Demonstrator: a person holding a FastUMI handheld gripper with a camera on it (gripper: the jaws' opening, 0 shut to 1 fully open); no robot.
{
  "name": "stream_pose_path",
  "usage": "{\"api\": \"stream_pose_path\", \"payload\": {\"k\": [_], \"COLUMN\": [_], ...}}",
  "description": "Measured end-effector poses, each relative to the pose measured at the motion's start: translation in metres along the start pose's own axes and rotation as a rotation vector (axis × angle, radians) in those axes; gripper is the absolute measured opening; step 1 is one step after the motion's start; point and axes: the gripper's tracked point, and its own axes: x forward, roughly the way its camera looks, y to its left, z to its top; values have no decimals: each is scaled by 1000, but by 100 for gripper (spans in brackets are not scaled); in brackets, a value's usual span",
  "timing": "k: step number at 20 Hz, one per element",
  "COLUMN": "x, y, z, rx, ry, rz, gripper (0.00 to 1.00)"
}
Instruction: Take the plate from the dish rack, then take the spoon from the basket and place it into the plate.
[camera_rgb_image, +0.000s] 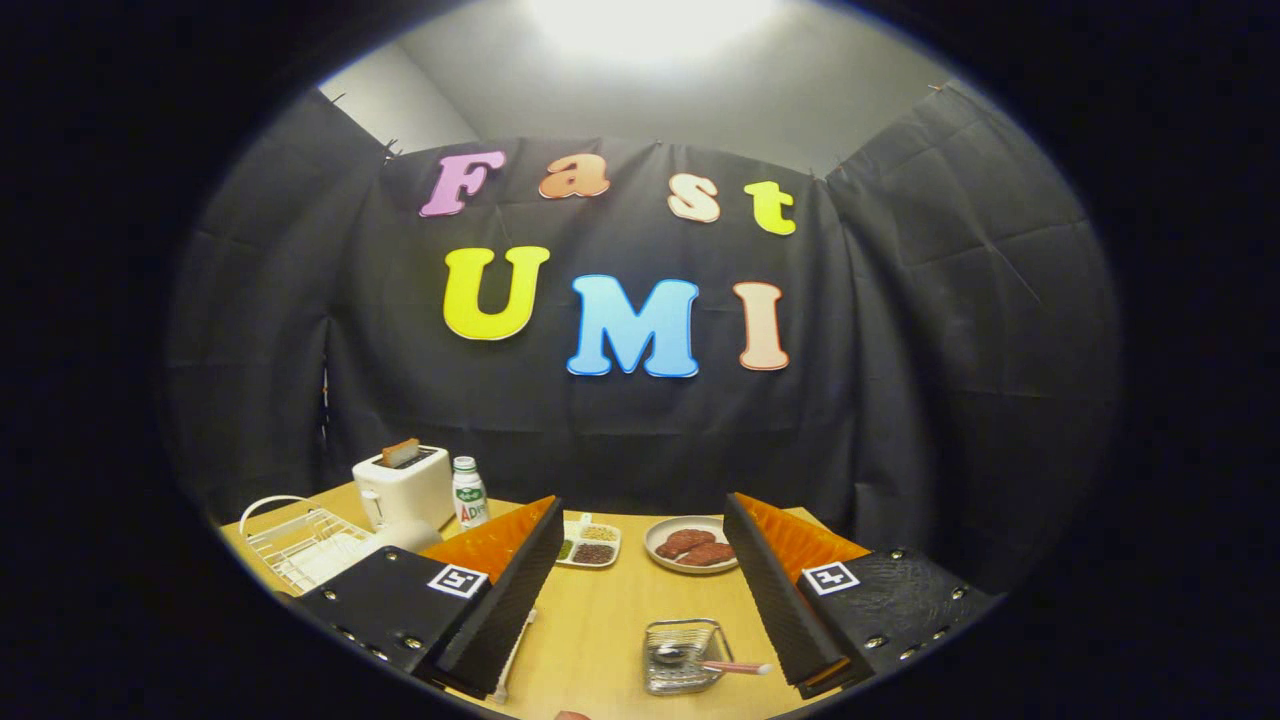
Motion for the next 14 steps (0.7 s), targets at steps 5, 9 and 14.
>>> {"api": "stream_pose_path", "payload": {"k": [5,9,14], "x": [12,19,28], "y": [68,110,141], "z": [2,1,-28], "rx": [22,40,49], "ry": [19,36,120], "rz": [81,115,132], "gripper": [99,99,95]}}
